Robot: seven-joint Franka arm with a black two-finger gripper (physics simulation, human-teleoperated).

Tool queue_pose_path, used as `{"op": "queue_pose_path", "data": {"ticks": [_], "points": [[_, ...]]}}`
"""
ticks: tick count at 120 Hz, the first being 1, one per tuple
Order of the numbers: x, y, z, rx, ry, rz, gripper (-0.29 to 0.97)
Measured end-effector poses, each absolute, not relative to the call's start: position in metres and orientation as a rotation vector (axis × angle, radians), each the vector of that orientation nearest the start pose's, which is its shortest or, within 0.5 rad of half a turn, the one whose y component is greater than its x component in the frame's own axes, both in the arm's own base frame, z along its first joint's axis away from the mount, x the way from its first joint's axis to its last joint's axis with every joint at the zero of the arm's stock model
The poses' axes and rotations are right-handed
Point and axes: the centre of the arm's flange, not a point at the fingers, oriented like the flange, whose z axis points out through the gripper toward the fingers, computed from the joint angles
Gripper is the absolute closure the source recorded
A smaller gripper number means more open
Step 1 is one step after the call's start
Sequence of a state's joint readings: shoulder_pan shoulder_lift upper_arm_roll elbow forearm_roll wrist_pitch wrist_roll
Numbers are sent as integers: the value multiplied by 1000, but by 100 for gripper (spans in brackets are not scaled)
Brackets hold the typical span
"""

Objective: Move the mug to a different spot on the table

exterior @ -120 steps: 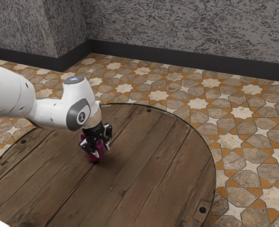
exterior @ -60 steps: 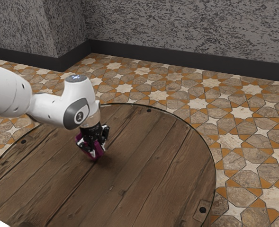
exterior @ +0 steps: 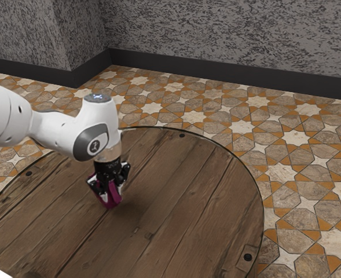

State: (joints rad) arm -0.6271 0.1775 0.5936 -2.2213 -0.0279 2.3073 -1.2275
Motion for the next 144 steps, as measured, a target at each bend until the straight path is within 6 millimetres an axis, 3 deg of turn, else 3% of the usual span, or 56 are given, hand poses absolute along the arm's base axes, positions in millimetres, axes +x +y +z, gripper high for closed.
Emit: {"op": "queue_pose_path", "data": {"ticks": [24,52,68,104,119,130,144], "points": [[535,-22,308,-2504,-1738,11,19],[534,-31,346,-2587,-1786,-37,6],[530,-35,381,-2654,-1798,-74,3],[593,-27,545,-2750,-1433,-458,1],[594,-32,569,-2767,-1273,-436,0],[592,-52,591,-2805,-1151,-443,0],[586,-78,599,-2849,-1005,-411,0]]}}
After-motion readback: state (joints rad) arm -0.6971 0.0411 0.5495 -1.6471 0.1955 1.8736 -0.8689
